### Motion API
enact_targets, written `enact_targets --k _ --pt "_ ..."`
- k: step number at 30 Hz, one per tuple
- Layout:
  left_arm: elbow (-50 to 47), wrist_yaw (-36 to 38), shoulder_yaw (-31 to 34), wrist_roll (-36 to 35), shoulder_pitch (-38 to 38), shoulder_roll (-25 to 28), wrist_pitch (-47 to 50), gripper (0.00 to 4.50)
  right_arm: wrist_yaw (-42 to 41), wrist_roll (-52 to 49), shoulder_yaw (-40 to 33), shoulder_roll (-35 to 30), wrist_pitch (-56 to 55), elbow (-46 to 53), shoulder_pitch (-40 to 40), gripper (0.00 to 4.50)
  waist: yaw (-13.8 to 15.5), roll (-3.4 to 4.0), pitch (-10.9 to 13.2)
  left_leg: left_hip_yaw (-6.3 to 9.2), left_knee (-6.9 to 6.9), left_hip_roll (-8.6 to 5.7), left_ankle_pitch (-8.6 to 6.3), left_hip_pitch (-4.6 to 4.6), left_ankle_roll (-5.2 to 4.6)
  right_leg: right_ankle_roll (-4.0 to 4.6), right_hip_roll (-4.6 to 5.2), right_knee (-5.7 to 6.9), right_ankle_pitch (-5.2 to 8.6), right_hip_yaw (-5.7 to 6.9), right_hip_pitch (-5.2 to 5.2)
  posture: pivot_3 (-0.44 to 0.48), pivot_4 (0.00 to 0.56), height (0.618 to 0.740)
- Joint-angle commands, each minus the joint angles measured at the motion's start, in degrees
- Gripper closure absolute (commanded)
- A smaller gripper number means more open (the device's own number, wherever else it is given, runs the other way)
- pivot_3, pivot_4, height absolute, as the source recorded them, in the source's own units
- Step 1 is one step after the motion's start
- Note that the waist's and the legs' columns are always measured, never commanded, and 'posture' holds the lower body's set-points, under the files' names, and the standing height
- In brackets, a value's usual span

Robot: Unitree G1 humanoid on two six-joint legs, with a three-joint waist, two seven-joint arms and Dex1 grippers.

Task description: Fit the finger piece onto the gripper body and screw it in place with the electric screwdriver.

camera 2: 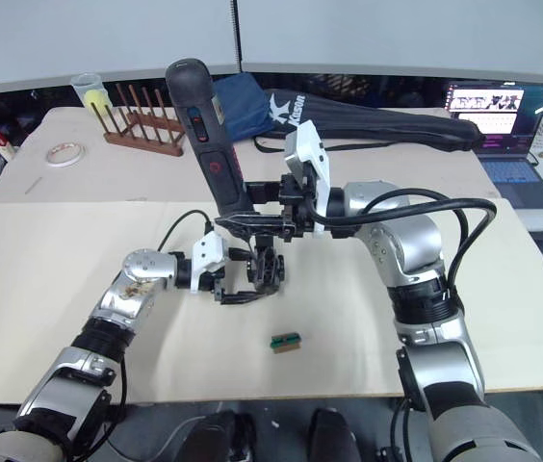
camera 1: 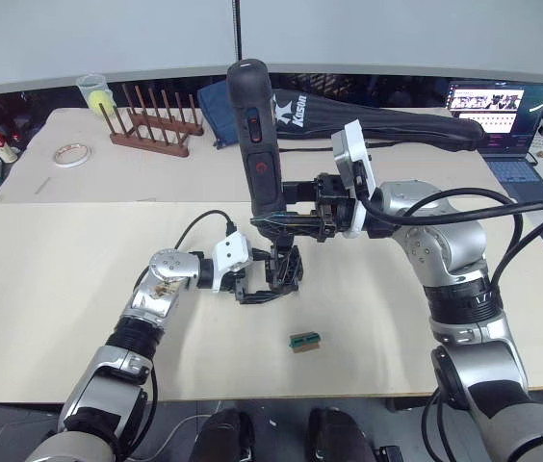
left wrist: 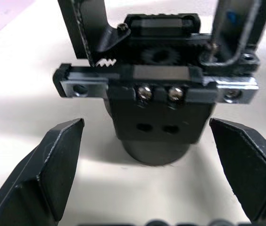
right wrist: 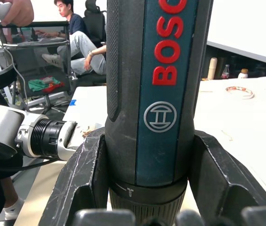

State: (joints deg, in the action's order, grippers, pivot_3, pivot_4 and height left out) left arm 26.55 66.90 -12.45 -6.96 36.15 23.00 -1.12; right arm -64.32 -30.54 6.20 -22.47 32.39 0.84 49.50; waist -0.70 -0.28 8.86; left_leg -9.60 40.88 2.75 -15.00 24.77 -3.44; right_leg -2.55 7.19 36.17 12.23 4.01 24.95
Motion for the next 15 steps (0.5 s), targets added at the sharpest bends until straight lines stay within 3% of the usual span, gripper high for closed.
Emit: enact_targets --k 1,15 --pt "0.85 -0.45 0.33 0.17 1.49 -0.77 -1.62 0.0 0.46 -0.41 -0.95 -0.31 -1.17 2.09 -0.35 2.53 0.0 0.0 0.0 0.0 0.0 0.0 0.0 0.0 0.0 0.0 0.0 0.0 0.0 0.0 0.0 0.0 0.15 0.74" --pt "5.39 -1.49 0.27 0.51 3.0 -4.19 -2.99 0.0 1.08 -0.38 -1.12 -1.35 -1.31 3.67 -2.21 2.53 0.03 -0.01 -0.01 0.01 0.02 0.0 0.0 -0.01 0.0 0.0 0.0 0.0 0.0 0.0 -0.02 0.0 0.15 0.74"
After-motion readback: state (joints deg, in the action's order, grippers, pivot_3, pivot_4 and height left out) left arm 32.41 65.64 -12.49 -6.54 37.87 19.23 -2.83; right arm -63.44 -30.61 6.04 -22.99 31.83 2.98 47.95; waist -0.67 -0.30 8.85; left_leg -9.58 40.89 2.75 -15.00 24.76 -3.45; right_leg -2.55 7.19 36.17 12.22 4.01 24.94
